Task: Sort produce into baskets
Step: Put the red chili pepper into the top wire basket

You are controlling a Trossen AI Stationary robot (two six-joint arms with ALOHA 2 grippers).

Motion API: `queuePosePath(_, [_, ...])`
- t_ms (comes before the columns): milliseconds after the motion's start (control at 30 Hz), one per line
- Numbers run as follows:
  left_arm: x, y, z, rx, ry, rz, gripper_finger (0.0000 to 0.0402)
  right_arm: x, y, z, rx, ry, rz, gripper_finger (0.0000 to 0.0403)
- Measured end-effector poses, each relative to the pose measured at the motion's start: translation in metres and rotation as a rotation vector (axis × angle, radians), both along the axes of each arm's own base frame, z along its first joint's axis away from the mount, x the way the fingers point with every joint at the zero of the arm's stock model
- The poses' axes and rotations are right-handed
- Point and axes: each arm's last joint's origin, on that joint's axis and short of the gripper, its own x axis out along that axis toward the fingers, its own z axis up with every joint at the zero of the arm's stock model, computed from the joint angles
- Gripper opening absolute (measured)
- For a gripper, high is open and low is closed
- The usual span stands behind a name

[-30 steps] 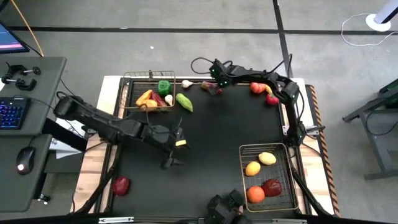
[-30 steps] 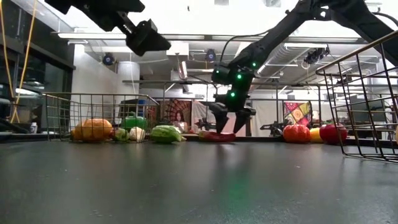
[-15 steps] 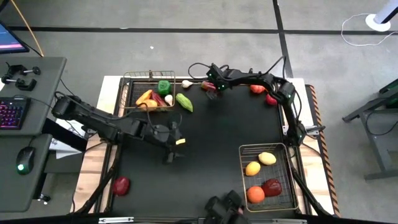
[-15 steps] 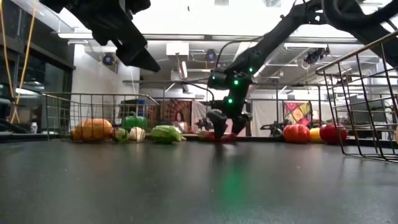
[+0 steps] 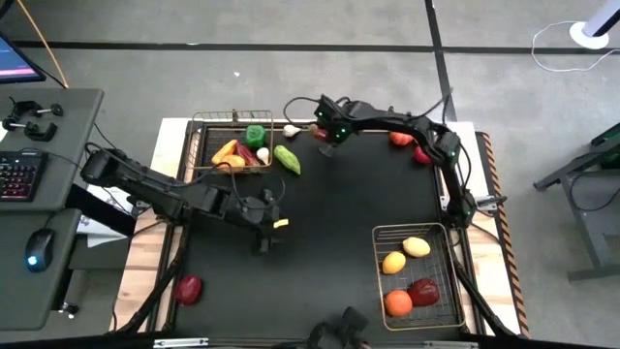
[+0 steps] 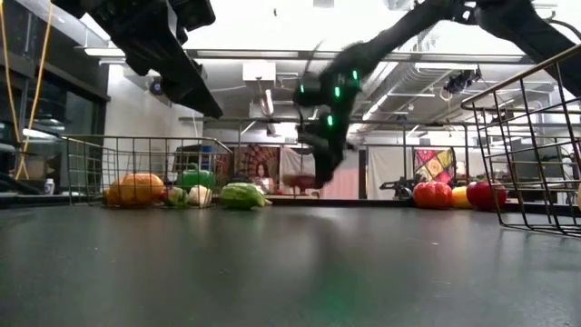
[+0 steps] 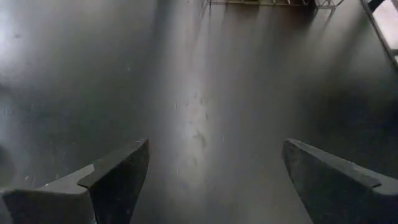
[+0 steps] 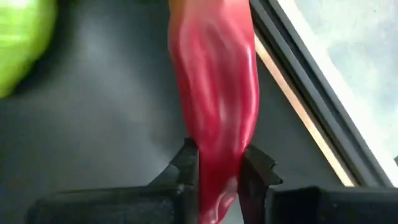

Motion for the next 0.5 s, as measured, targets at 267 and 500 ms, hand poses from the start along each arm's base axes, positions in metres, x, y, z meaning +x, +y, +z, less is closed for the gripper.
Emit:
queuePosePath(267, [-0.004,0.0,-0.004,-0.01,0.063,0.02,0.0358,-0.008,0.078,0.079,-0.075,0.063,0.094,0.0059])
queuePosePath(500, [-0.011,-0.007,-0.008,-0.017,0.123,0.015,0.0358,-0.059,0.168,0.09,-0.083,0.099,0.1,0.0046])
